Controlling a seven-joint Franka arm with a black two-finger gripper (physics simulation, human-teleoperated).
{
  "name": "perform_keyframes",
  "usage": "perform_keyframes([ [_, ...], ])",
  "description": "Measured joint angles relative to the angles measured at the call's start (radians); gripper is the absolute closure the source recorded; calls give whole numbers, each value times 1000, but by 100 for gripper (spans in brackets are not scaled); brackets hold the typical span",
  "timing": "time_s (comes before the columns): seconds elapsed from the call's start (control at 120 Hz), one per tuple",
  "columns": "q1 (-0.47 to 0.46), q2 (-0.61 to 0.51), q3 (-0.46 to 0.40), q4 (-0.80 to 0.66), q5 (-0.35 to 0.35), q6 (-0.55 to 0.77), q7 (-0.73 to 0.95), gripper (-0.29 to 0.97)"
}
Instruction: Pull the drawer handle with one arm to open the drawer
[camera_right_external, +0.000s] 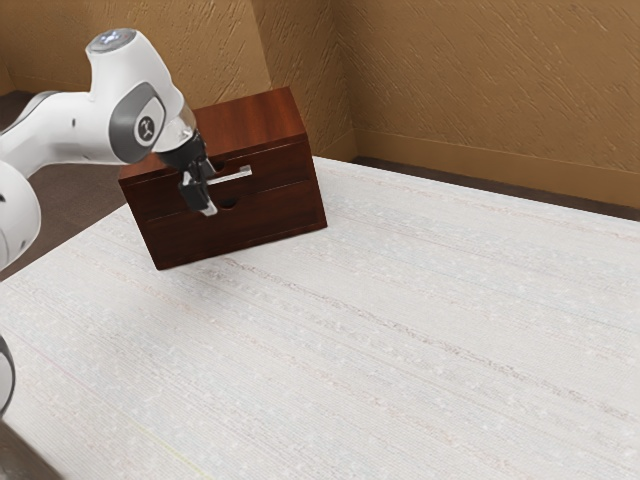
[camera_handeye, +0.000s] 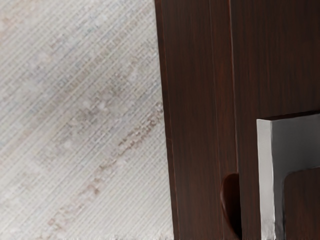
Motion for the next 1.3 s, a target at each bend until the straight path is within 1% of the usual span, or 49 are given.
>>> perform_keyframes([
  [0.333,4,10,-1,2,0,40,23,0],
  [0.817,6,16,-1,-2,-4,58,-65,0],
  [0.875,6,16,-1,-3,-4,58,-71,4],
  [0.975,7,16,-1,-5,-4,59,-81,19],
  [1.067,6,11,0,-12,-5,60,-87,29],
  [1.175,4,6,0,-25,-7,60,-92,35],
  [1.3,2,-22,-1,-64,-8,61,-97,39],
])
